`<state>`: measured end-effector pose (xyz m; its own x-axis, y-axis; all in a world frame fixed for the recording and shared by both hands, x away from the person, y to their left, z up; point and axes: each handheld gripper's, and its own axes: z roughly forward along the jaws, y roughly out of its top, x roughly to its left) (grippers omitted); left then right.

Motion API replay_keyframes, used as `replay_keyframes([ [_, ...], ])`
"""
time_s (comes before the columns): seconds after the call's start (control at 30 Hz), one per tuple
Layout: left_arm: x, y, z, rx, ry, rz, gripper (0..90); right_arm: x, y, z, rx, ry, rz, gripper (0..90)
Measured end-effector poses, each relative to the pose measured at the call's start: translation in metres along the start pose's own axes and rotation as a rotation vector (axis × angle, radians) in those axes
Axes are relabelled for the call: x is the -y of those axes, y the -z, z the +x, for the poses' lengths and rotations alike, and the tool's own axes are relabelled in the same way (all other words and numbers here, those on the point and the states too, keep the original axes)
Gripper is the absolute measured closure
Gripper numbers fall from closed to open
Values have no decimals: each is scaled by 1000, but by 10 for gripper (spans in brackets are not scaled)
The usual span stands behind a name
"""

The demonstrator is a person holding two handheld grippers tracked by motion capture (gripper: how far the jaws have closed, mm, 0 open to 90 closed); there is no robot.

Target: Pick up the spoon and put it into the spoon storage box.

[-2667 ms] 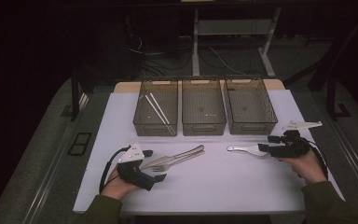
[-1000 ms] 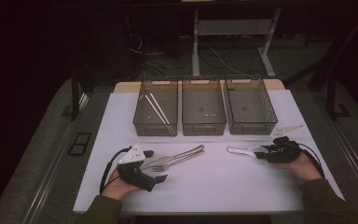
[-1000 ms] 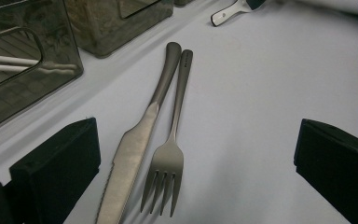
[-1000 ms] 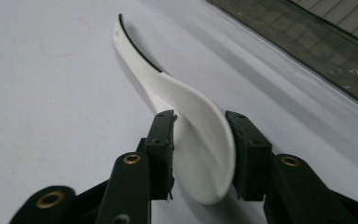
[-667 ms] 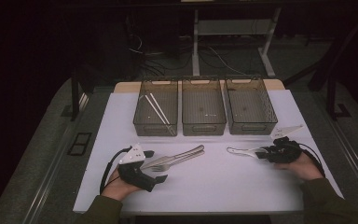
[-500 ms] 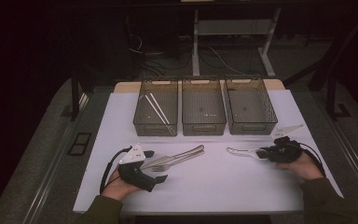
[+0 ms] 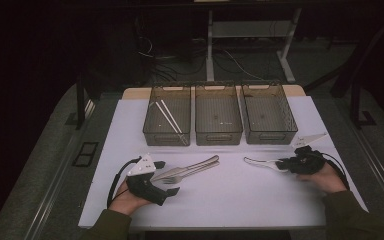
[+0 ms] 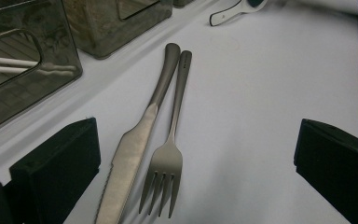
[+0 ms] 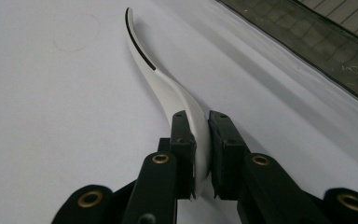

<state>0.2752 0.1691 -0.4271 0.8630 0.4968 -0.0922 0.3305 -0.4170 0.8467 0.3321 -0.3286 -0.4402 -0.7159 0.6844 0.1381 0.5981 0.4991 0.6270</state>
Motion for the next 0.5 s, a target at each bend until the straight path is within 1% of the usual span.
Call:
replay_keyframes([
  [0.27,0,1,0,2,-2,-1,0,-3,1,4,4,3,2,810],
  [0.37,0,0,0,3,-2,-1,0,-5,4,5,9,2,-10,810],
  [0.5,0,0,0,5,-5,-2,0,-7,9,5,16,-7,-42,810],
])
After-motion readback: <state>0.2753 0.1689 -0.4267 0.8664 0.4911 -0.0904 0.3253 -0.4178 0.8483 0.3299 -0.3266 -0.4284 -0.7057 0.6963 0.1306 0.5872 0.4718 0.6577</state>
